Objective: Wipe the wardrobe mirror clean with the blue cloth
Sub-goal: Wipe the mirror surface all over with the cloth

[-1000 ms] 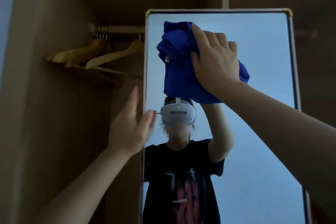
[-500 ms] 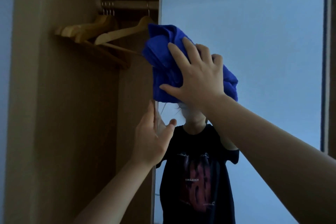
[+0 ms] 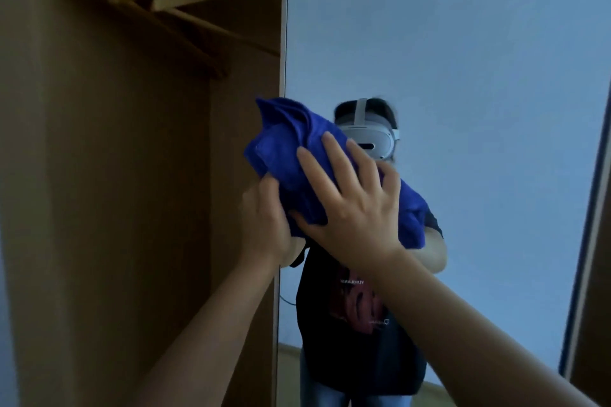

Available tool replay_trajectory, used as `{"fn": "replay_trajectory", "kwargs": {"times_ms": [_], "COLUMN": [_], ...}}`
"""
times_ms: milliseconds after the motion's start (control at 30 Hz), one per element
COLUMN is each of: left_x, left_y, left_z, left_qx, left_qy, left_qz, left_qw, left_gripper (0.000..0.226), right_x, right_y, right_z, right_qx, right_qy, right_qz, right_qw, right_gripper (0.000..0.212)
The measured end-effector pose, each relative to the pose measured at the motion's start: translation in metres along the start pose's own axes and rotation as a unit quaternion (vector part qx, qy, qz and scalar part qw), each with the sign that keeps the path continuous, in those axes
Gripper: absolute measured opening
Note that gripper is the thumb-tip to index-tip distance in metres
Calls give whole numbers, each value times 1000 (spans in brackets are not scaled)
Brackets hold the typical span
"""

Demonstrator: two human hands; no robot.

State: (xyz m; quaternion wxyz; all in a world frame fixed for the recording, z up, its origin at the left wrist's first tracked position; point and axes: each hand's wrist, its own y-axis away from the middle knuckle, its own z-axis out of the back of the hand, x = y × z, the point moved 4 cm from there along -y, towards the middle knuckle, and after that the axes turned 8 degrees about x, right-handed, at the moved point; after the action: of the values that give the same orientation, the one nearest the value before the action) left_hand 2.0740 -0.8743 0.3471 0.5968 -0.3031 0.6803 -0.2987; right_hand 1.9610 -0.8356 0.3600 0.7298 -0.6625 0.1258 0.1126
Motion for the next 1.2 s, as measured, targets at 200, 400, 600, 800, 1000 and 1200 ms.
{"fn": "replay_trajectory", "kwargs": {"times_ms": [200,400,600,800,1000,1200], "left_x": [8,12,0,21,50,69], "left_y": [5,20,33,56,82,110], "left_z": [5,2,1,6,9,9], "left_qx": [45,105,99,121,95,83], "left_qy": [35,72,82,55,104,102], "left_qz": [-12,-20,10,57,73,87], "left_qw": [998,992,992,990,987,987], "left_gripper": [57,57,64,72,31,33], "right_x": [12,15,14,14,11,14], "right_y": [40,71,99,119,129,151], "right_z": [0,4,8,6,5,5], "right_qx": [0,19,42,68,82,96], "right_qy": [-9,-34,-43,-28,-38,-37], "right_qz": [-25,-17,4,49,96,109], "right_qw": [1000,999,998,996,991,989], "right_gripper": [67,62,59,60,60,57]}}
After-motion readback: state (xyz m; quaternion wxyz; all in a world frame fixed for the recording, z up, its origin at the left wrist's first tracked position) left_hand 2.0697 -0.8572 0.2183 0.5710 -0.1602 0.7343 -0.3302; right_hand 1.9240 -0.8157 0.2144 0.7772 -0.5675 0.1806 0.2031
